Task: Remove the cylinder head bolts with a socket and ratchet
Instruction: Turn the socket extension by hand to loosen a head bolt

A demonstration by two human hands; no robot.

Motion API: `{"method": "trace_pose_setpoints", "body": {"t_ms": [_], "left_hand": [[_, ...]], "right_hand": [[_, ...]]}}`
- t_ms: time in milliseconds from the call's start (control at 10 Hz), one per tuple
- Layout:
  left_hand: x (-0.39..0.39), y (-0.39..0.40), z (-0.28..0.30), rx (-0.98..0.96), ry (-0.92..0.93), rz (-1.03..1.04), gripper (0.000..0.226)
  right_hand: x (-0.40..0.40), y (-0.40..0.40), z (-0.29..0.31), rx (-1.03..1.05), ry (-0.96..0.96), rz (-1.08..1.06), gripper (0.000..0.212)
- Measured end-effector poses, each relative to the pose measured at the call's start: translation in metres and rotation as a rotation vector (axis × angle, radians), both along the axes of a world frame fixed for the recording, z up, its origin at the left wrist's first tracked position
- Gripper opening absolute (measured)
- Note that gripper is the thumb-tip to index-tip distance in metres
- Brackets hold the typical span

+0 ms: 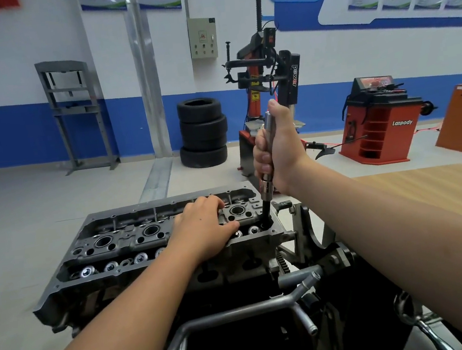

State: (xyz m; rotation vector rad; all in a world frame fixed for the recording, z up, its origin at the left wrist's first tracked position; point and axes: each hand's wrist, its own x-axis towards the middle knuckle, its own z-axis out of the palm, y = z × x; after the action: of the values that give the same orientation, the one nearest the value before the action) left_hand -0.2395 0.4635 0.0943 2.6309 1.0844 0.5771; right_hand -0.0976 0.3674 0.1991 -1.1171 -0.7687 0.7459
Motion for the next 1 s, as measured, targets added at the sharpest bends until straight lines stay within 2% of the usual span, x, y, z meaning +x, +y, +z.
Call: {"method": "trace_pose_setpoints", "body": {"t_ms": [700,1000], "left_hand": [[-0.001,0.0,-0.001,0.016,0.008,-0.011,0.053],[-0.002,-0.002,0.001,0.019,-0.008,-0.025,0.051]], "right_hand": [[0.02,0.007,0.007,-0.093,-0.112,0.309,0.068],[0.031,0.001,0.008,-0.072,-0.053,0.429,0.062]]}}
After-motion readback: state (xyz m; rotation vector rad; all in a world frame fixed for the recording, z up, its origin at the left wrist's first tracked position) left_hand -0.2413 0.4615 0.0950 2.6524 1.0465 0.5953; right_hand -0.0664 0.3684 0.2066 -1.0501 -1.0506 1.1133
